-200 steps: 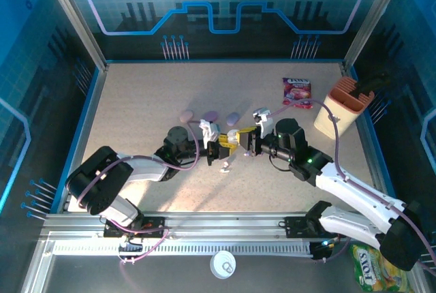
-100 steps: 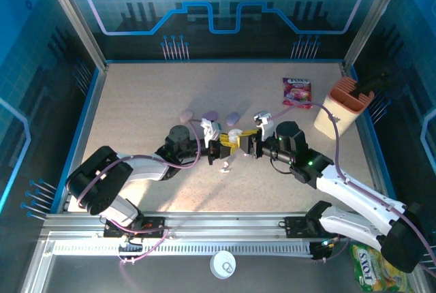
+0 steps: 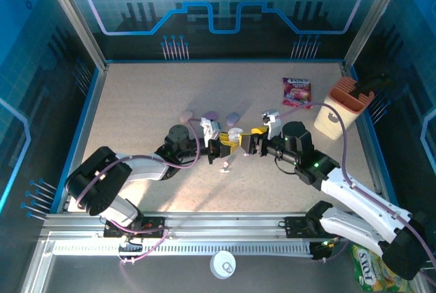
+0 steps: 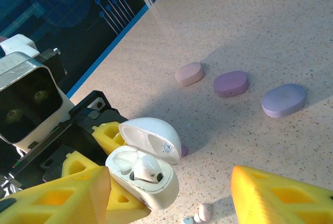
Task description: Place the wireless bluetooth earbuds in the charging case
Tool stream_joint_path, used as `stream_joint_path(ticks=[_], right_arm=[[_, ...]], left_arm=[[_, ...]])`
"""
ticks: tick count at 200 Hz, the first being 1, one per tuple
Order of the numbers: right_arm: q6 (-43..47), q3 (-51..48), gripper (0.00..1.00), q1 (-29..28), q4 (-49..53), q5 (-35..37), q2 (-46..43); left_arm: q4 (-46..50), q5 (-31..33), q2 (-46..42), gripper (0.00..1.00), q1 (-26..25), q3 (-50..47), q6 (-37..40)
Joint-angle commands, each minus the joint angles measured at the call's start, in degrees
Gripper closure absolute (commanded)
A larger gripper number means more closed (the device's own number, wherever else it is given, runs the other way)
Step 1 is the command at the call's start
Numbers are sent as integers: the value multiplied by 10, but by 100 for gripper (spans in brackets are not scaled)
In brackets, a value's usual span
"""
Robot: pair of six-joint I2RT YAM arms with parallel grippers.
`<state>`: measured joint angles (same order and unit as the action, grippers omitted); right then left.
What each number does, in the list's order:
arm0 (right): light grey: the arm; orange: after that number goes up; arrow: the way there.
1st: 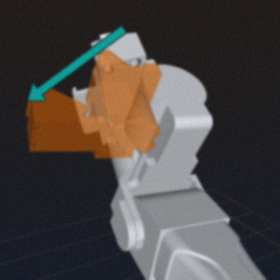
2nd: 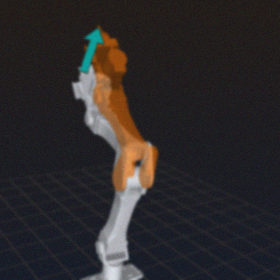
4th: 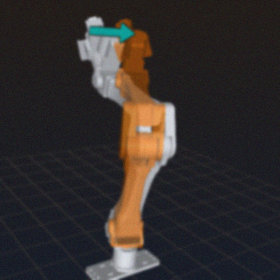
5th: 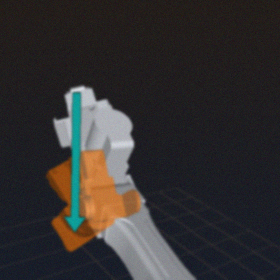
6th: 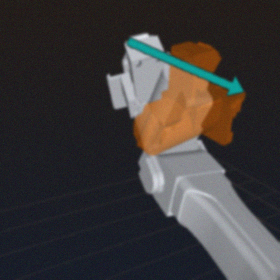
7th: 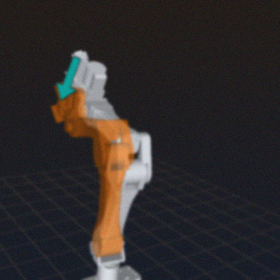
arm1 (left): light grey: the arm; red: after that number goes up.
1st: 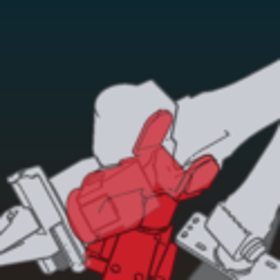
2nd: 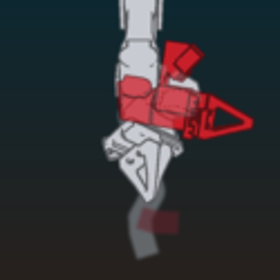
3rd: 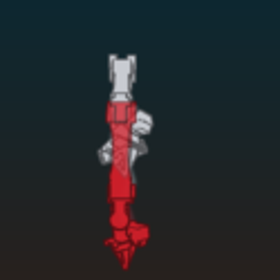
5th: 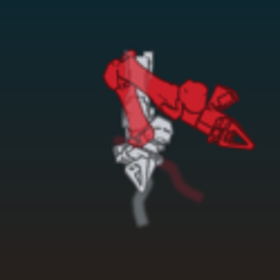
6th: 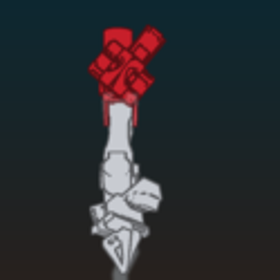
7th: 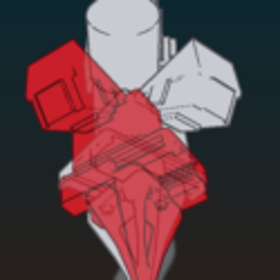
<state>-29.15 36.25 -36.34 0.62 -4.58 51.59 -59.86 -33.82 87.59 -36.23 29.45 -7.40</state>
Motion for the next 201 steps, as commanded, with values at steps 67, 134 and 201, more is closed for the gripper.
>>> stream_joint_path(ticks=[67, 134, 201], right_arm=[[-10, 27, 35, -16, 122, 37, 14], [37, 136, 34, -136, 299, 131, 187], [42, 360, 49, -227, 516, 225, 466]], left_arm=[[-54, 23, -11, 91, 95, -55, -4], [-136, 13, -14, 91, 231, -100, -64], [-141, 20, -36, 92, 336, -98, -88]])
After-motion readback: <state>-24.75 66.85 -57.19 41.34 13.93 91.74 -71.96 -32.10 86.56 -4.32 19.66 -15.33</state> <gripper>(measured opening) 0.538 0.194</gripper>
